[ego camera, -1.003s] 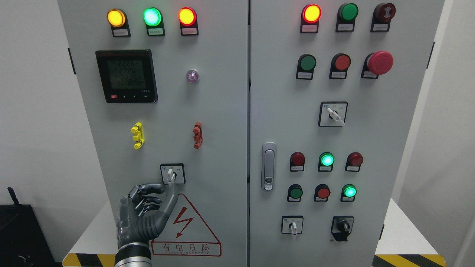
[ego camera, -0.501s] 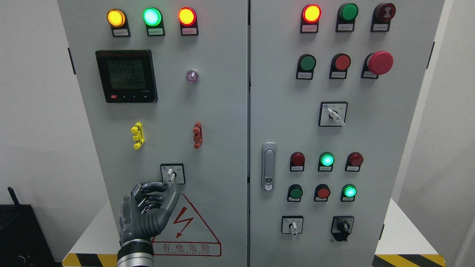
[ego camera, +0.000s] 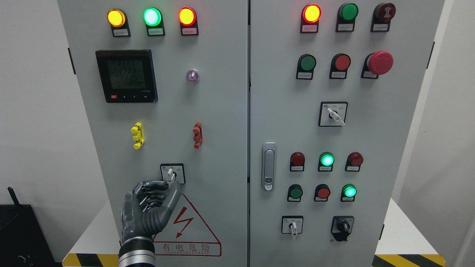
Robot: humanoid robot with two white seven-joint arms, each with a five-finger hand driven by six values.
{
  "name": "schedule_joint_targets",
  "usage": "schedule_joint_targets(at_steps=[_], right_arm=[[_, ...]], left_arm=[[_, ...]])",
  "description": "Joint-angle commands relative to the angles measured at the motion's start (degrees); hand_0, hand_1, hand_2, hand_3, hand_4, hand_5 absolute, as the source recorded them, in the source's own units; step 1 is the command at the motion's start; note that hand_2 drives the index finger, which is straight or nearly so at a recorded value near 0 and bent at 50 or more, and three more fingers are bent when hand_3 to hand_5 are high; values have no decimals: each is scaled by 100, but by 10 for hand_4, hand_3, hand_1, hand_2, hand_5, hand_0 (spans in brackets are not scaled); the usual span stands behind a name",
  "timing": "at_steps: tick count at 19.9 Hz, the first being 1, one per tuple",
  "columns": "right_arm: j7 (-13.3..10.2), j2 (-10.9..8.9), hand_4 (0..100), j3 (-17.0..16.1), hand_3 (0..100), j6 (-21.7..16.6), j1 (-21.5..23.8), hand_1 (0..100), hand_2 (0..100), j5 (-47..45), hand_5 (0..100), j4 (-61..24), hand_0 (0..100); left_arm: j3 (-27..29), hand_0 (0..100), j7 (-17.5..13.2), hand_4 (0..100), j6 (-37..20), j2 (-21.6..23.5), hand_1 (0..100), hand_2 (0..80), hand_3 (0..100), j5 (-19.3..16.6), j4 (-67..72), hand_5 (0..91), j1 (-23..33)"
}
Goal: Turn on light switch 1
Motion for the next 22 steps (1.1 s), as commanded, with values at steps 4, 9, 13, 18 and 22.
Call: schedule_joint_targets(at_steps=[4,9,13,18,22], right_arm=[[2,-1,0,0,0,3,0,0,0,-1,0,0,303],[2,-1,0,0,0,2,0,0,0,-1,0,0,303],[2,-1,0,0,0,3,0,0,0,-1,0,0,303],[2,-1,0,0,0,3,0,0,0,-1,0,0,303],[2,-1,0,0,0,3,0,0,0,-1,0,0,303]], left_arm=[[-29,133,-2,685,18,-12,724,535,612,-2,33,556,-36],[-21,138,-2,689,133,-12,721,551,616,-2,33,562,-71],[-21,141,-2,693,133,-12,717,555,618,-11,33,568,-72],[-21,144,7,695,141,-21,712,555,619,-11,33,569,-124],[-21,149,7,696,203,-21,709,559,623,-11,33,573,-151]])
